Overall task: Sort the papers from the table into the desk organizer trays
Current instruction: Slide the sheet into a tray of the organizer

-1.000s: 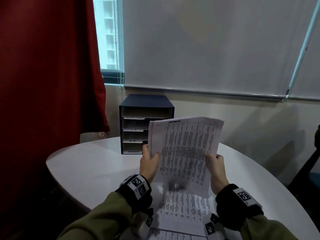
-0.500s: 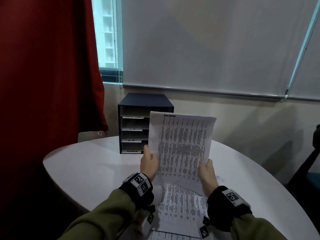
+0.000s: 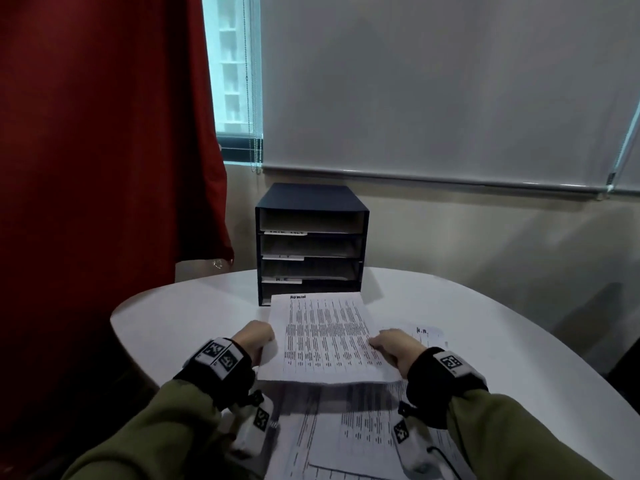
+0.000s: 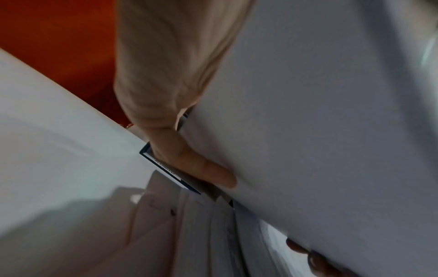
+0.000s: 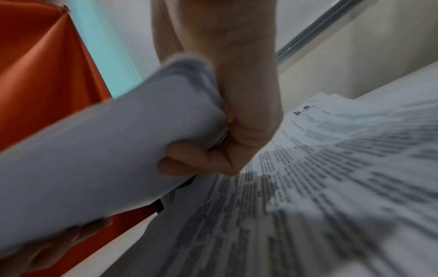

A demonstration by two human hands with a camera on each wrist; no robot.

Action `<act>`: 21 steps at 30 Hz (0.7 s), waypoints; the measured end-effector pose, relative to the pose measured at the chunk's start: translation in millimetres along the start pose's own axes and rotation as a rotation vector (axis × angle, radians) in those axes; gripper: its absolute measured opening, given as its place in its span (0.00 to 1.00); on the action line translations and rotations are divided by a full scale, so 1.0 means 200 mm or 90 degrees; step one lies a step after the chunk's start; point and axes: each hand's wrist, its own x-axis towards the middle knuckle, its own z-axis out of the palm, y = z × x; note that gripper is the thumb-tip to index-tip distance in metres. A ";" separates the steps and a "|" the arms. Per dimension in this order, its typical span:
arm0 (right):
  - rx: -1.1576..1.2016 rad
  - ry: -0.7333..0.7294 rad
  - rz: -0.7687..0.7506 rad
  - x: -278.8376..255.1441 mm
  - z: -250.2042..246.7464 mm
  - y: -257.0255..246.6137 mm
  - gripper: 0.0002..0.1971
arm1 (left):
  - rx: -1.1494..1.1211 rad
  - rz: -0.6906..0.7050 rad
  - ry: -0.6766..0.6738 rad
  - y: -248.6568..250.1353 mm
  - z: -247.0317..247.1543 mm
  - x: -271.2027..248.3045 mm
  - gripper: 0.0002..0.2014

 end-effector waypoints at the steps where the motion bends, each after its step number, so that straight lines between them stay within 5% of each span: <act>1: 0.019 -0.013 0.005 0.03 0.01 -0.03 0.10 | -0.003 0.009 0.010 -0.01 -0.02 0.01 0.12; 8: 0.009 -0.019 0.020 0.26 0.08 -0.23 0.06 | -0.199 -0.091 -0.121 0.02 -0.15 0.04 0.07; 15: 0.061 -0.130 0.104 0.28 0.02 -0.34 0.11 | -0.281 -0.063 0.004 0.09 -0.12 0.28 0.13; 21: 0.169 0.012 0.094 0.47 0.06 -0.41 0.11 | -0.449 -0.083 0.028 0.15 -0.03 0.54 0.06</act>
